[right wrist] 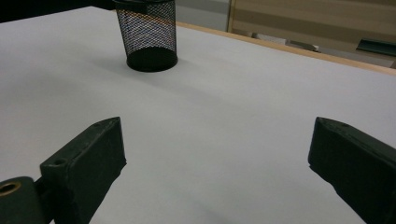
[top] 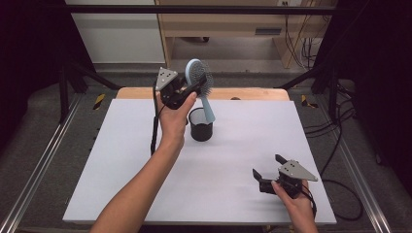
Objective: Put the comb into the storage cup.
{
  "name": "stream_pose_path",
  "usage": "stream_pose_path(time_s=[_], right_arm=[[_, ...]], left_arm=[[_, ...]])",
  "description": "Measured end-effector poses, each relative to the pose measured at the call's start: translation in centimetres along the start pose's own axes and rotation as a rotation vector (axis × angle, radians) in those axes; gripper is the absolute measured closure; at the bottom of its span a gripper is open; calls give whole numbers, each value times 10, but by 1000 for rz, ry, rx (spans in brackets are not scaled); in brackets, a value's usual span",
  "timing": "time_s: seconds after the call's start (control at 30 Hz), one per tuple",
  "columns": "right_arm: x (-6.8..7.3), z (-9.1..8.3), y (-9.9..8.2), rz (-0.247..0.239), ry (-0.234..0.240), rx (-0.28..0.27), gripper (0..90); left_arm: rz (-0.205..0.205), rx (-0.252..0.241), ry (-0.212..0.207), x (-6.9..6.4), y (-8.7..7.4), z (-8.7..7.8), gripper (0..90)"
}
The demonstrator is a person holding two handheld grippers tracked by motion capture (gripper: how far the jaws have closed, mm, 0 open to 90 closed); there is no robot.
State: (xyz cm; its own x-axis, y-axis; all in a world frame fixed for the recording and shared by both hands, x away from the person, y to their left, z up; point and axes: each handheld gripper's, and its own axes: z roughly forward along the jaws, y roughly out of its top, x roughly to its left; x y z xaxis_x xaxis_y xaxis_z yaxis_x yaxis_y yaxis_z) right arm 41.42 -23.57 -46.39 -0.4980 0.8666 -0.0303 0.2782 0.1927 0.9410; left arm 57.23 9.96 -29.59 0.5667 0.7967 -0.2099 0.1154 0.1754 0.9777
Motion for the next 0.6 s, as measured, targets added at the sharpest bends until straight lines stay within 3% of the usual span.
stream_pose_path(time_s=[0.17,0.6], right_arm=[[0,-1,0,14,28,6,43],[0,0,0,8,33,12,44]], left_arm=[[-5,-13,5,4,0,3,520],[10,4,32,13,-9,12,519]])
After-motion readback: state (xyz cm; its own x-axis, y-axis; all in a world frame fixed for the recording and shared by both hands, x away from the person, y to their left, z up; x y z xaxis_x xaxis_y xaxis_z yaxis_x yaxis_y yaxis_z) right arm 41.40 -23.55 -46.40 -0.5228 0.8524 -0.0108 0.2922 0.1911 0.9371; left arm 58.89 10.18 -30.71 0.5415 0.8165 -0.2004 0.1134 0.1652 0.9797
